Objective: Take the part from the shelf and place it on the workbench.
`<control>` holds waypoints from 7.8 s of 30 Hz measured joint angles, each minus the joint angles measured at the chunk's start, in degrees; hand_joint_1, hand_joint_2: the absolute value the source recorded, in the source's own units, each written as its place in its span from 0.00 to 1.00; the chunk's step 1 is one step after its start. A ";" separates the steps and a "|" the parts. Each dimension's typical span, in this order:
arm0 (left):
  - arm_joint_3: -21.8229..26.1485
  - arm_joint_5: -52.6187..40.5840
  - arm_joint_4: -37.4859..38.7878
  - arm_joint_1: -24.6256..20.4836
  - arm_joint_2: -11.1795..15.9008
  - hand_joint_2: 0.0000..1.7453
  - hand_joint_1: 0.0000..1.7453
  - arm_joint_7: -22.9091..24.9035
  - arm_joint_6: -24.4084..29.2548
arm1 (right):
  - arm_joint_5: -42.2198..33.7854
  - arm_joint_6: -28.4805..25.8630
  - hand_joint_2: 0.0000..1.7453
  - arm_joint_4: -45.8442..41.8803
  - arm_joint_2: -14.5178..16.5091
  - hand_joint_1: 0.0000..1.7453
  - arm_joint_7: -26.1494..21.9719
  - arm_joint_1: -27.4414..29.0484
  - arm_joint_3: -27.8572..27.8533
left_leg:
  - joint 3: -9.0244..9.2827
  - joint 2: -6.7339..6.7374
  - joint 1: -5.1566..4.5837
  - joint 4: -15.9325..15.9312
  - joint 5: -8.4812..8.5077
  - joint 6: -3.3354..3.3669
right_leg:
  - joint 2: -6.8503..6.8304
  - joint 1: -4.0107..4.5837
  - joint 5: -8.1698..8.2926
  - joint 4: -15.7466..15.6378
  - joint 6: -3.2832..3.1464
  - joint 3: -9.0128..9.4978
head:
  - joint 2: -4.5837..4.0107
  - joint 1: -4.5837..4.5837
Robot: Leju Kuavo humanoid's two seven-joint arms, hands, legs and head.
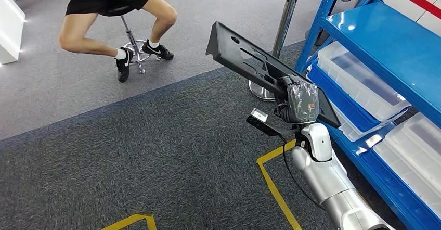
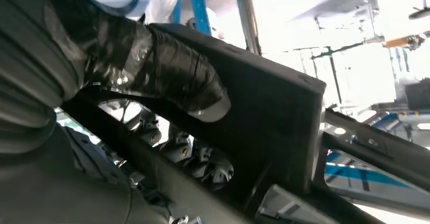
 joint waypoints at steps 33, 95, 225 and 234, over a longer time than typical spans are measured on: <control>0.38 4.32 5.47 -2.41 1.44 1.00 0.00 -0.29 -0.42 | -0.23 -0.05 1.00 0.49 -0.19 1.00 0.32 0.26 0.31 | 5.26 2.23 0.68 2.97 -9.86 -0.70 | -0.94 -1.29 3.30 1.99 0.83 -5.83 | 0.00 -0.11; -3.94 5.15 6.88 -4.37 3.04 1.00 0.00 3.26 0.03 | -0.10 -0.06 1.00 2.69 0.78 1.00 -0.92 -0.84 0.58 | 10.84 -1.03 -0.50 1.82 -11.62 1.02 | -1.16 -1.01 6.20 2.30 0.95 -9.00 | 0.00 -0.02; -1.95 12.68 7.78 -5.09 8.26 1.00 0.00 5.29 -5.79 | 13.49 33.26 1.00 30.71 11.14 1.00 21.47 -34.56 40.03 | 10.35 6.56 0.30 -3.45 -7.14 2.38 | -2.40 -0.18 0.54 13.74 1.71 -13.64 | 0.00 -0.03; -1.94 12.33 7.78 -4.59 7.66 1.00 0.00 5.50 -4.22 | 17.74 23.24 1.00 22.95 7.62 1.00 27.89 -35.82 36.86 | 9.91 6.27 0.85 0.68 -11.30 -0.75 | -2.26 -0.49 6.21 3.02 0.69 -9.54 | 0.00 0.13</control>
